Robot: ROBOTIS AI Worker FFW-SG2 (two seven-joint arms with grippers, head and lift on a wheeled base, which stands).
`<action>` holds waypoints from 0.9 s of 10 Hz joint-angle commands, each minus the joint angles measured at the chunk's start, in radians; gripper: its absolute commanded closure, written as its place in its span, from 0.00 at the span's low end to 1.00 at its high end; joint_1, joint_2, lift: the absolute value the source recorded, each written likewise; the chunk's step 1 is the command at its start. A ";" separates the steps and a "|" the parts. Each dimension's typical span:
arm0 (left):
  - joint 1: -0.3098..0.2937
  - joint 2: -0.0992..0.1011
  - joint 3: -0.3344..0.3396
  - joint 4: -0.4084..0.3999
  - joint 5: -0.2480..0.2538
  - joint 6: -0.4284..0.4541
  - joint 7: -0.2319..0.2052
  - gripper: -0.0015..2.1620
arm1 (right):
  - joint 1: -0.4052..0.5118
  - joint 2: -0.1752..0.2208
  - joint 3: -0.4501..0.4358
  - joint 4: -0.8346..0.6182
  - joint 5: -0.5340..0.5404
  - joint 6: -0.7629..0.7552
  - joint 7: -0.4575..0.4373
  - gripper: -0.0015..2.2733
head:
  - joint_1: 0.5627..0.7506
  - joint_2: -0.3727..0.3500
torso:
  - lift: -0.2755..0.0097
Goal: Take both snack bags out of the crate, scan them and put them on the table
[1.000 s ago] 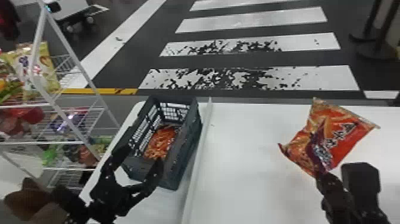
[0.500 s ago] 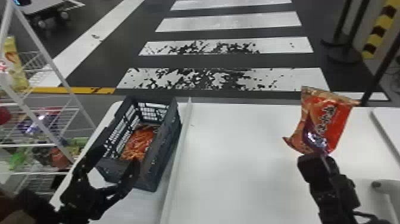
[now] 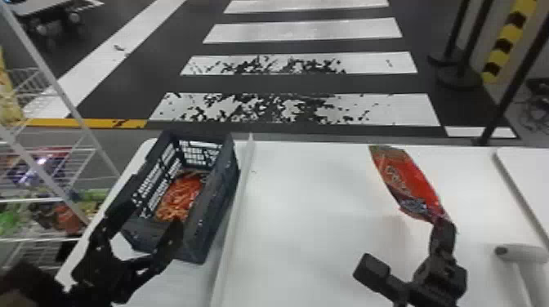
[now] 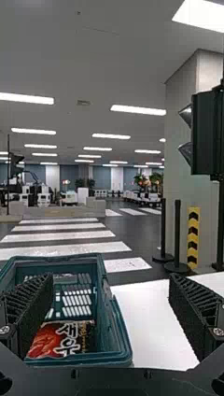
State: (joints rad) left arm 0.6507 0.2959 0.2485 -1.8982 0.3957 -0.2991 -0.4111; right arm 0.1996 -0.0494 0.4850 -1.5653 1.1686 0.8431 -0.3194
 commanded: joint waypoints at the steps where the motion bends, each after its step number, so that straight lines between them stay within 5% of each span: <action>1: -0.003 0.000 0.000 0.008 0.003 -0.002 0.000 0.04 | -0.026 -0.014 0.043 0.094 0.125 0.098 -0.040 0.99 | 0.70 0.71 | 0.64; 5: -0.010 0.000 -0.005 0.015 0.003 -0.002 0.000 0.04 | -0.026 -0.032 0.127 0.185 0.296 0.163 0.029 0.94 | 0.70 0.70 | 0.64; 6: -0.011 0.002 -0.005 0.015 0.005 -0.002 0.000 0.04 | -0.012 -0.040 0.141 0.154 0.290 0.147 0.128 0.75 | 0.70 0.71 | 0.64; 8: -0.010 0.003 -0.005 0.016 0.005 -0.002 0.000 0.04 | 0.060 -0.076 0.130 -0.055 0.112 0.009 0.255 0.00 | 0.70 0.74 | 0.64; 9: -0.010 0.002 -0.005 0.016 0.005 -0.002 0.000 0.04 | 0.075 -0.092 0.129 -0.127 0.040 0.003 0.295 0.00 | 0.70 0.78 | 0.64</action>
State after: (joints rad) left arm 0.6412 0.2986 0.2440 -1.8823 0.4004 -0.3013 -0.4111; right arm 0.2628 -0.1315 0.6146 -1.6427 1.2542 0.8520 -0.0243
